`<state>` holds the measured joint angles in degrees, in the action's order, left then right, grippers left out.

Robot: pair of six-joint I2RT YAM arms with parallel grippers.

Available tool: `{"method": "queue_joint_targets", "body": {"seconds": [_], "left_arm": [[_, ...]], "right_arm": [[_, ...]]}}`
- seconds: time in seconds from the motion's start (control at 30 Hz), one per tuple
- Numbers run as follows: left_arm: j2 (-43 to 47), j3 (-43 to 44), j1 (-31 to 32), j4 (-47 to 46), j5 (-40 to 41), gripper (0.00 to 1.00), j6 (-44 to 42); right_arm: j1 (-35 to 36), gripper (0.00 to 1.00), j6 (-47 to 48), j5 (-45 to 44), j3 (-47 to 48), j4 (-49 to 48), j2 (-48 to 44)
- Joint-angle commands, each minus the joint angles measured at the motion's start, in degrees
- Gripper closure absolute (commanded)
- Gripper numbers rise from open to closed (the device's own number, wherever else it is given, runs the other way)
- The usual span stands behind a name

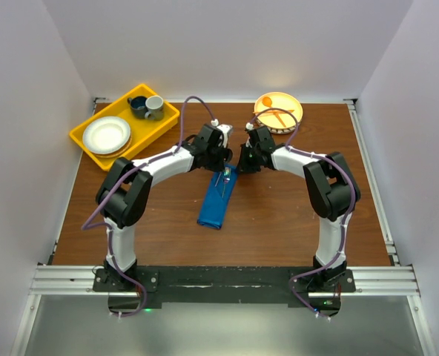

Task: Fold the napkin into a case and place the utensils inside
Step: Insert the spoon into the folded napkin.

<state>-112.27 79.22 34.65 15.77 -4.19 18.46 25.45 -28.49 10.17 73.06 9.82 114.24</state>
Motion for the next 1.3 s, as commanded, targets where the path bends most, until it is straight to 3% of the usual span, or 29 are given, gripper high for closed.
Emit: {"method": "queue_joint_targets", "body": {"seconds": [0.0, 1.27], "left_arm": [[2.0, -0.5, 0.4, 1.7, 0.9, 1.0, 0.0], [3.6, -4.8, 0.5, 5.1, 0.8, 1.0, 2.5]], "right_arm": [[-0.2, 1.0, -0.1, -3.2, 1.8, 0.1, 0.2], [-0.2, 1.0, -0.1, -4.5, 2.7, 0.5, 0.5]]}}
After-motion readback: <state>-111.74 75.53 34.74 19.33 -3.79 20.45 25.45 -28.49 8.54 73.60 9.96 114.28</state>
